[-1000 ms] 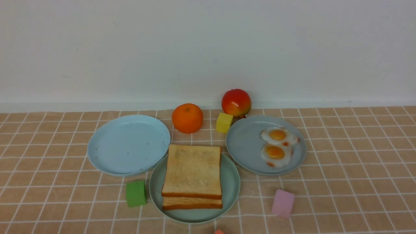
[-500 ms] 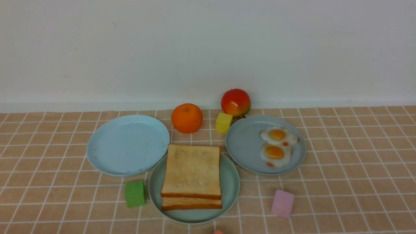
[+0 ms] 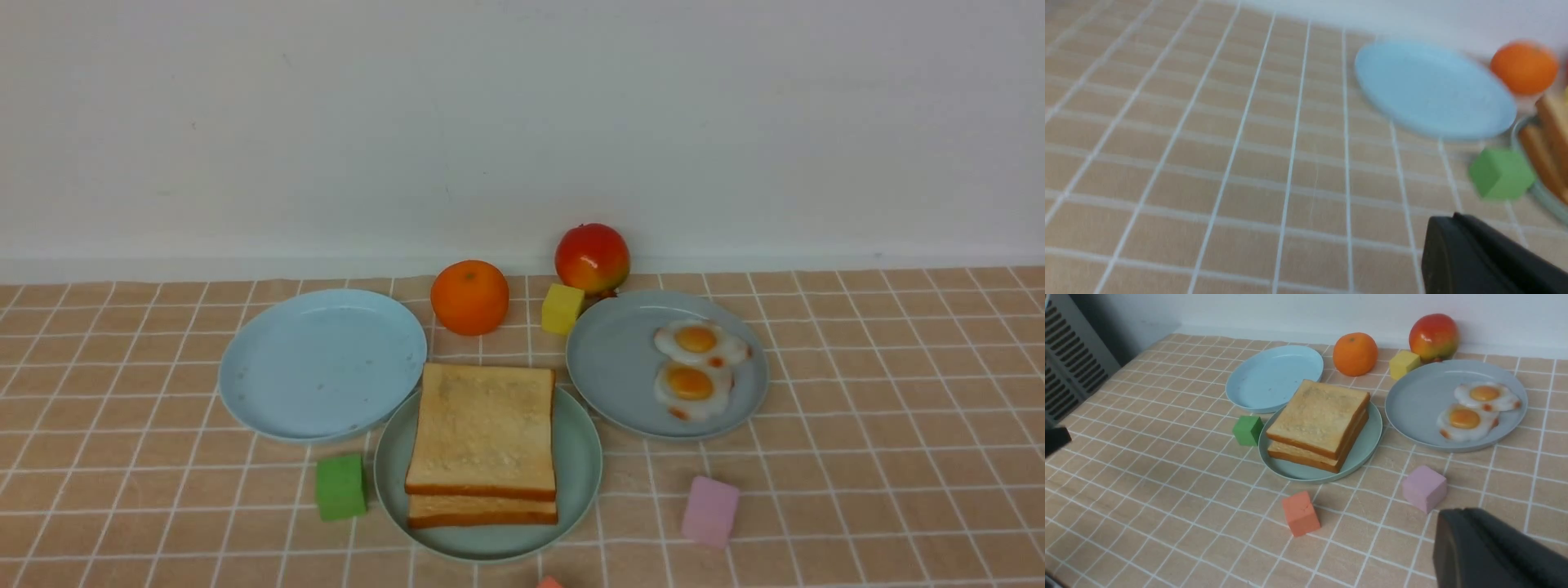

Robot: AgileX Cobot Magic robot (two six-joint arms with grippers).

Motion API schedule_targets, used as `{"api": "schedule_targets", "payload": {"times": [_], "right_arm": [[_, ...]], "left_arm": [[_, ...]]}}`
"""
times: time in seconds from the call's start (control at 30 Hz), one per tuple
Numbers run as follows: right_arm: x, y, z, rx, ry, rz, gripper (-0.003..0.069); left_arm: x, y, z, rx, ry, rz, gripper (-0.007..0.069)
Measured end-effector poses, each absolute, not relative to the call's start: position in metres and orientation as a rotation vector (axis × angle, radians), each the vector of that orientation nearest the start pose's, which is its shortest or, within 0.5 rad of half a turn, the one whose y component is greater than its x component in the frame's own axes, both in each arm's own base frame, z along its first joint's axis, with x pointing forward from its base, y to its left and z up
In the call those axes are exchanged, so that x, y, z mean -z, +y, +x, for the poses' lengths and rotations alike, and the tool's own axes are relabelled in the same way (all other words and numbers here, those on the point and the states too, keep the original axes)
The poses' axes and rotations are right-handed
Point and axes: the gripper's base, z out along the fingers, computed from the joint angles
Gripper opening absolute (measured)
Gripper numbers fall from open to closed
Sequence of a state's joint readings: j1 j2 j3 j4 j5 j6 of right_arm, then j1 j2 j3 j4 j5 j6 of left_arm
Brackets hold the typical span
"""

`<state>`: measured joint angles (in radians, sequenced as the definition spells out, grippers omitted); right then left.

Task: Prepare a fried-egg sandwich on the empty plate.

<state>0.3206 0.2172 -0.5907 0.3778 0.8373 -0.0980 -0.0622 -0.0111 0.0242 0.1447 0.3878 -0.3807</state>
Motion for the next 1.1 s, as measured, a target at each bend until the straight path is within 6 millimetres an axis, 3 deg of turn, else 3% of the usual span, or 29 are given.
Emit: {"api": "schedule_targets", "payload": {"times": [1.1], "right_arm": [[-0.3154,0.0334,0.0184,-0.589,1.955,-0.360,0.0031]], "left_arm": [[-0.1688,0.0014,0.0523,0.128,1.885,-0.161,0.0017]]}}
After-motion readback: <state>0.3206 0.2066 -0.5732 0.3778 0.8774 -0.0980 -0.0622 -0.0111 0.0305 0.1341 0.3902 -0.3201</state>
